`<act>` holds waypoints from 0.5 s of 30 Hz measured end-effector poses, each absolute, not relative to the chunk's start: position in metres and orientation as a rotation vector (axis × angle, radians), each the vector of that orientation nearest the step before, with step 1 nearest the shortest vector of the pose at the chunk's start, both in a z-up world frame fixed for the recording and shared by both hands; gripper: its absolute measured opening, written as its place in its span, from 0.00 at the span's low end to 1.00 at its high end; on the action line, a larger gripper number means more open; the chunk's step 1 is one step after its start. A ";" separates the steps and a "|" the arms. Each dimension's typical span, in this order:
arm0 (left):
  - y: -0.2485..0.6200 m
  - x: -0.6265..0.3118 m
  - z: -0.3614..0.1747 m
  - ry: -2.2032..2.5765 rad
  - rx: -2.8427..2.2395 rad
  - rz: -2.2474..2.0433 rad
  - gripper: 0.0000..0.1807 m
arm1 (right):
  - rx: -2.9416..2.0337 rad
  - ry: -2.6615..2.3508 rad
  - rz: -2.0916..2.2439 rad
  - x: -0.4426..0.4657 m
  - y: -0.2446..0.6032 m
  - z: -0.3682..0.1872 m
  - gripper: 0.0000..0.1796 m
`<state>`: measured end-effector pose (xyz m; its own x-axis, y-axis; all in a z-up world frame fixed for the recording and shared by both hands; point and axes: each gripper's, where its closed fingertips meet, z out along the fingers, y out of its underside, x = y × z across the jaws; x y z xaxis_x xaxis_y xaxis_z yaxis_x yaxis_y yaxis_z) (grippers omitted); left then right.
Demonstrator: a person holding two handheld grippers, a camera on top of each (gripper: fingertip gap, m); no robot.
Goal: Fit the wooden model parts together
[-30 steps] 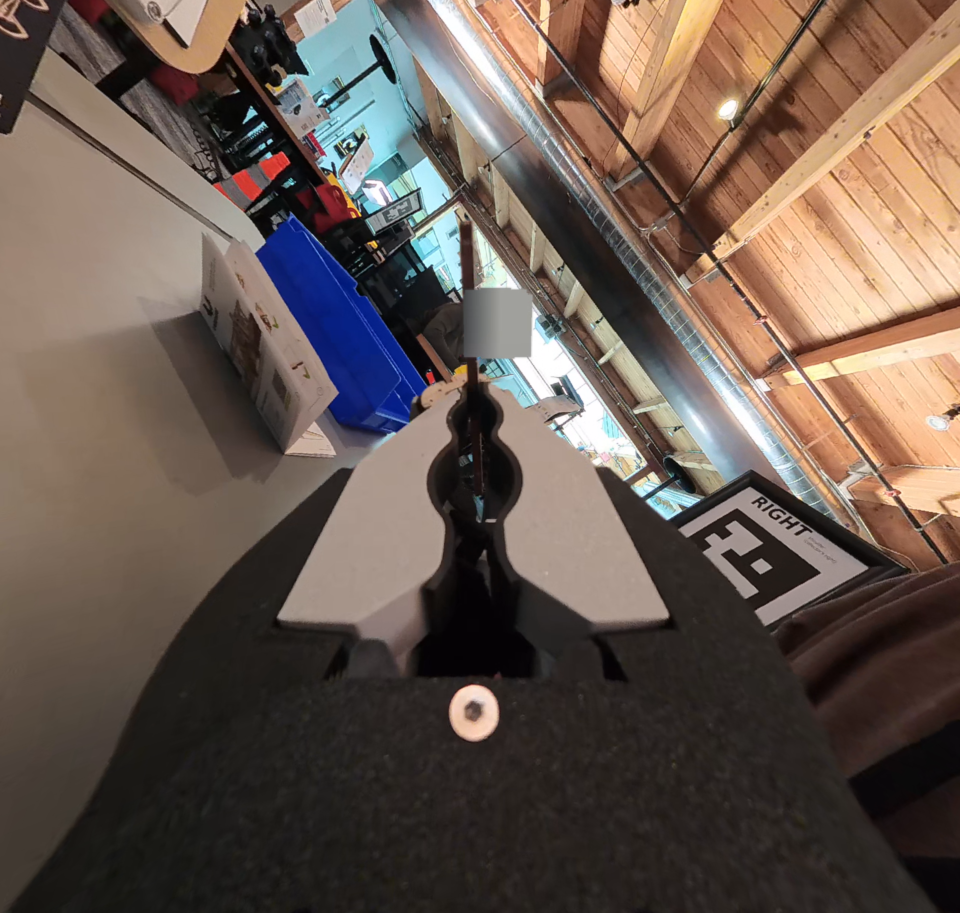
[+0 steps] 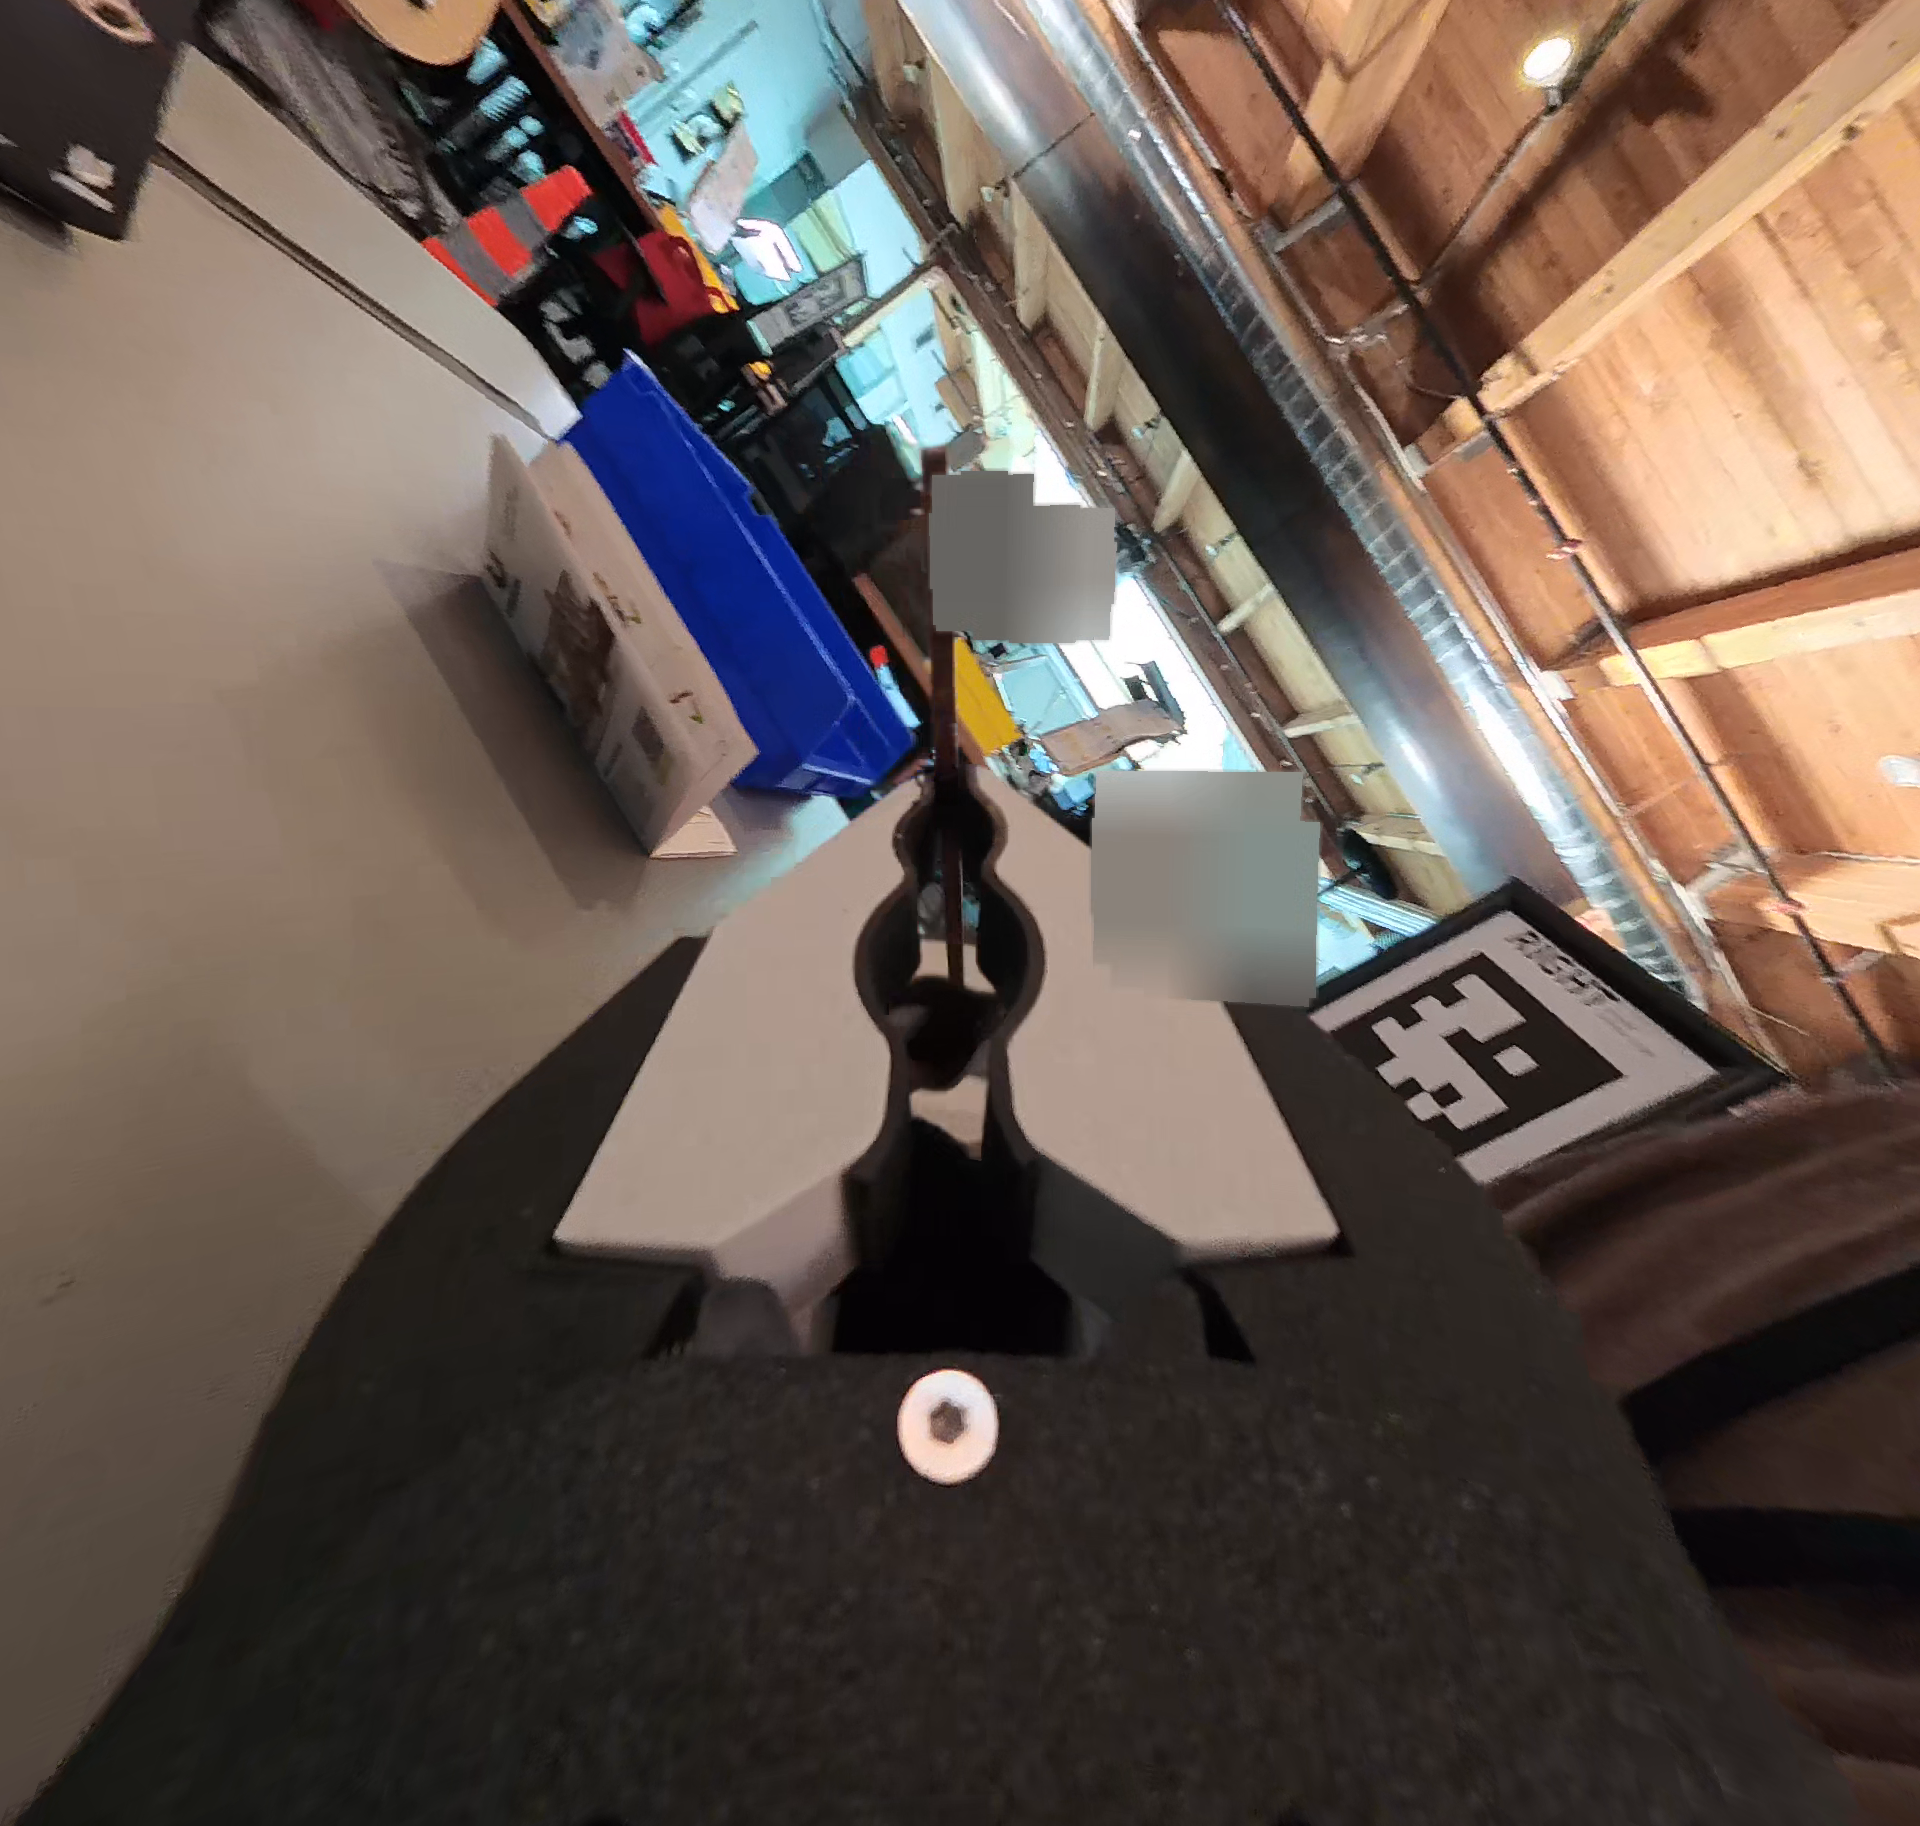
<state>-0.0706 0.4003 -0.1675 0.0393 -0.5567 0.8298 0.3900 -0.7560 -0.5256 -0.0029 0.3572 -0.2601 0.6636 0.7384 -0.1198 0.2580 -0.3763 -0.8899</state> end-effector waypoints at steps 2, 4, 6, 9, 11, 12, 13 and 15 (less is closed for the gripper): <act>0.390 -0.062 -0.160 0.233 -1.611 -1.867 0.00 | -1.832 -0.712 0.943 -0.021 0.352 -0.217 0.27; 0.382 -0.054 -0.156 0.272 -1.590 -1.890 0.00 | -1.801 -0.659 1.226 -0.034 0.347 -0.192 0.24; 0.376 -0.047 -0.153 0.299 -1.580 -1.921 0.00 | -1.763 -0.624 1.425 -0.040 0.344 -0.180 0.18; 0.371 -0.042 -0.154 0.318 -1.589 -1.927 0.00 | -1.723 -0.553 1.516 -0.040 0.346 -0.175 0.02; 0.370 -0.039 -0.158 0.343 -1.616 -1.907 0.00 | -1.772 -0.552 1.512 -0.040 0.344 -0.182 0.02; 0.369 -0.039 -0.159 0.358 -1.622 -1.904 0.00 | -1.778 -0.545 1.515 -0.039 0.343 -0.183 0.01; 0.368 -0.038 -0.158 0.366 -1.623 -1.905 0.00 | -1.777 -0.535 1.516 -0.038 0.343 -0.183 0.01; 0.369 -0.038 -0.157 0.351 -1.611 -1.911 0.00 | -1.774 -0.517 1.544 -0.037 0.341 -0.182 0.03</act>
